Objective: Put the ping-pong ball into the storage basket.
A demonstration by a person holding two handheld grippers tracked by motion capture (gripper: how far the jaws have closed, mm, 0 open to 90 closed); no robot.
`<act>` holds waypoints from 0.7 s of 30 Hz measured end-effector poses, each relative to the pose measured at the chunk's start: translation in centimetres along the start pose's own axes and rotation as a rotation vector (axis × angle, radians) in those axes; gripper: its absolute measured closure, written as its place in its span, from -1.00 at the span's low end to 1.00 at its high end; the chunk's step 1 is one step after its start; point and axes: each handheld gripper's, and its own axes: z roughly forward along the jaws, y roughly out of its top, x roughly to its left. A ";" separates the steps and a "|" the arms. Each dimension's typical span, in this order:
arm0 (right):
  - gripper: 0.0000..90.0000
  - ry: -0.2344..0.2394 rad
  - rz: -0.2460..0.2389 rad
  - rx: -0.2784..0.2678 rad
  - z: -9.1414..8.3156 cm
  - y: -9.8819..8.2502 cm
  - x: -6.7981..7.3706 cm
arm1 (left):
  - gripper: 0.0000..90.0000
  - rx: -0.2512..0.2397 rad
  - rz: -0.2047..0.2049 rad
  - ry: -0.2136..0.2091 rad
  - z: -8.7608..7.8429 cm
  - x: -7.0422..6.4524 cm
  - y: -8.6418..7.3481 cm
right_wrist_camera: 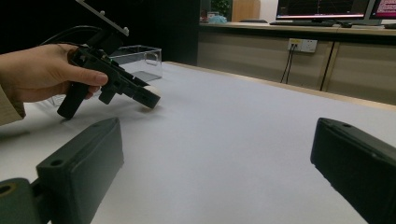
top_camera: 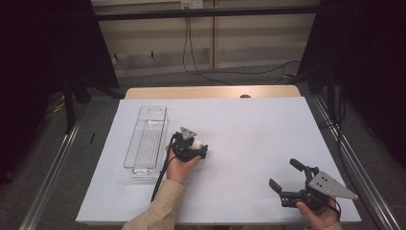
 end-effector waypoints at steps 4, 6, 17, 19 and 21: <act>-0.96 -0.001 0.000 0.000 0.0 0.0 0.0 | -0.26 0.005 0.005 0.001 0.0 0.0 0.0; -0.96 0.000 0.000 0.000 0.0 0.0 0.0 | -0.20 0.008 0.010 0.001 -0.1 0.1 0.0; -0.96 0.001 0.001 0.001 0.0 0.0 0.0 | -0.10 0.010 0.004 -0.001 0.0 0.1 0.0; -0.96 0.001 0.002 0.001 0.0 0.0 0.0 | -0.09 0.010 0.005 0.001 0.0 0.1 0.0; -0.96 0.000 -0.001 0.000 0.0 0.0 0.0 | -0.08 0.017 0.005 0.000 0.0 0.1 0.0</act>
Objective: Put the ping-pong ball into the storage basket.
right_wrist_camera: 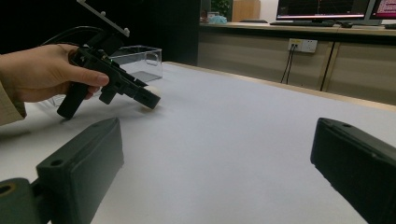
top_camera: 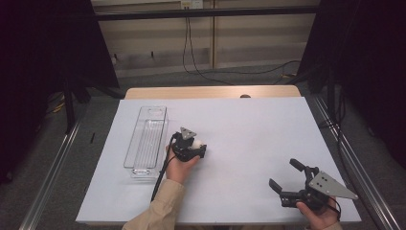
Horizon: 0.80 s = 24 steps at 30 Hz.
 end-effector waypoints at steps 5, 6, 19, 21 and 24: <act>-0.96 0.002 -0.001 0.002 0.0 0.0 0.0 | -0.04 0.009 -0.001 -0.005 0.1 0.1 0.0; -0.96 0.002 -0.001 0.002 0.0 0.0 0.0 | -0.03 0.009 -0.001 -0.002 0.1 0.1 0.0; -0.96 0.003 -0.002 0.001 -0.1 0.0 0.0 | 0.13 0.019 -0.009 -0.008 0.1 0.0 -0.1; -0.96 0.002 -0.002 0.002 -0.1 0.0 0.0 | 0.13 0.019 -0.012 -0.006 0.1 0.0 -0.1; -0.96 0.000 0.002 0.001 -0.1 0.0 0.0 | 0.13 0.016 -0.017 -0.009 0.1 0.1 -0.1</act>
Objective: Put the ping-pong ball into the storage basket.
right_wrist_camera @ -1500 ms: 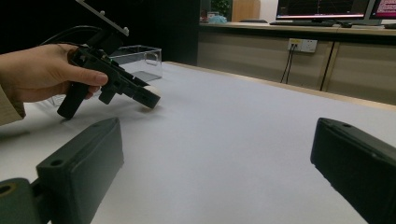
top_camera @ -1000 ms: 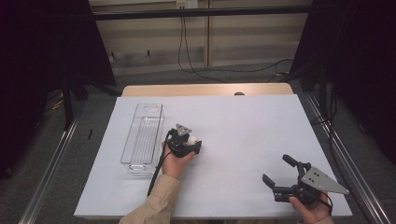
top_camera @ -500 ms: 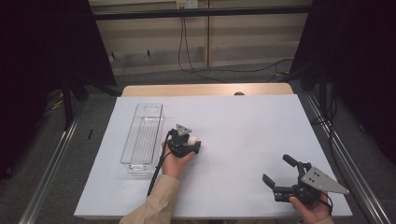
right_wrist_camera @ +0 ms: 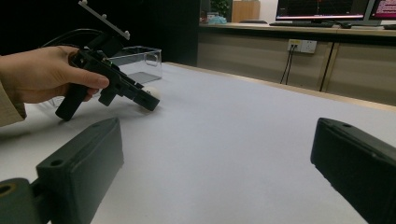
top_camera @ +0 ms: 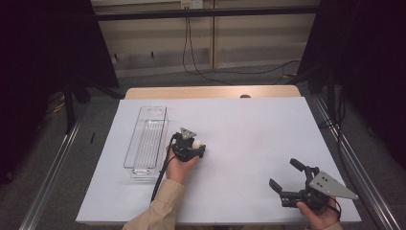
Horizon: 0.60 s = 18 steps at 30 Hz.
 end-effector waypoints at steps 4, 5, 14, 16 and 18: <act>-0.96 0.002 -0.005 0.000 0.0 0.0 0.0 | 0.13 0.003 0.006 -0.003 -0.2 0.2 0.0; -0.96 0.002 -0.005 0.000 0.0 0.0 0.0 | 0.13 0.000 -0.001 -0.005 -0.2 0.1 0.1; -0.96 0.002 -0.006 0.000 0.0 0.0 0.0 | 0.13 -0.009 -0.020 -0.010 -0.7 0.3 0.2; -0.96 0.002 -0.005 0.000 0.0 0.0 0.0 | 0.13 0.000 -0.008 -0.012 -0.9 0.4 0.3; -0.96 0.001 -0.006 0.000 0.0 0.0 0.0 | 0.13 -0.007 -0.018 -0.010 -0.9 0.4 0.3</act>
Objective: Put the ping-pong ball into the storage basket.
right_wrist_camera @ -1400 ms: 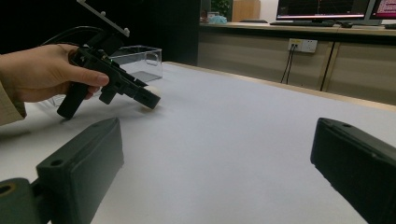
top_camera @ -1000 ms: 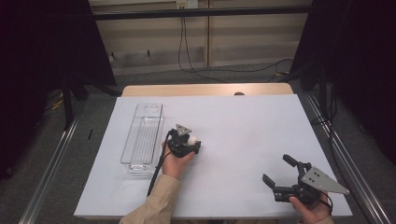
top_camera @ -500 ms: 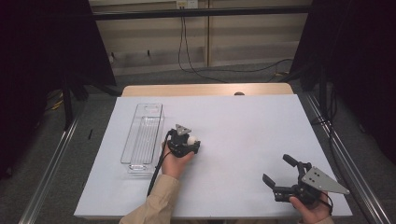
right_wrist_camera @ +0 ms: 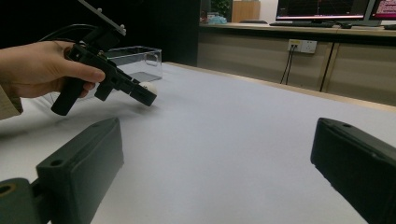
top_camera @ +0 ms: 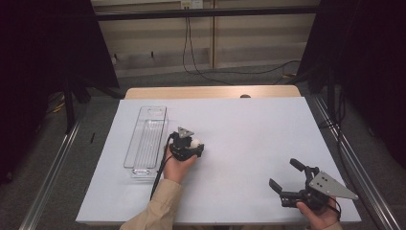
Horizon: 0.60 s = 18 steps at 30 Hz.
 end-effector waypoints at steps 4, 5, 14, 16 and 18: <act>-0.96 0.000 0.000 0.000 0.0 0.0 0.0 | 0.13 -0.004 -0.013 -0.009 -0.2 0.0 0.0; -0.96 0.000 0.000 0.001 0.0 0.0 0.0 | 0.13 -0.005 -0.012 -0.003 -0.2 0.1 0.1; -0.96 0.000 0.008 -0.001 0.1 0.0 0.0 | 0.13 0.001 -0.014 -0.002 -0.8 0.2 0.2; -0.96 0.004 0.005 0.001 0.1 0.0 0.1 | 0.13 -0.007 -0.019 -0.012 -0.9 0.3 0.2; -0.96 0.000 0.001 0.001 0.1 0.0 0.0 | 0.13 -0.003 -0.014 -0.003 -1.2 0.3 0.3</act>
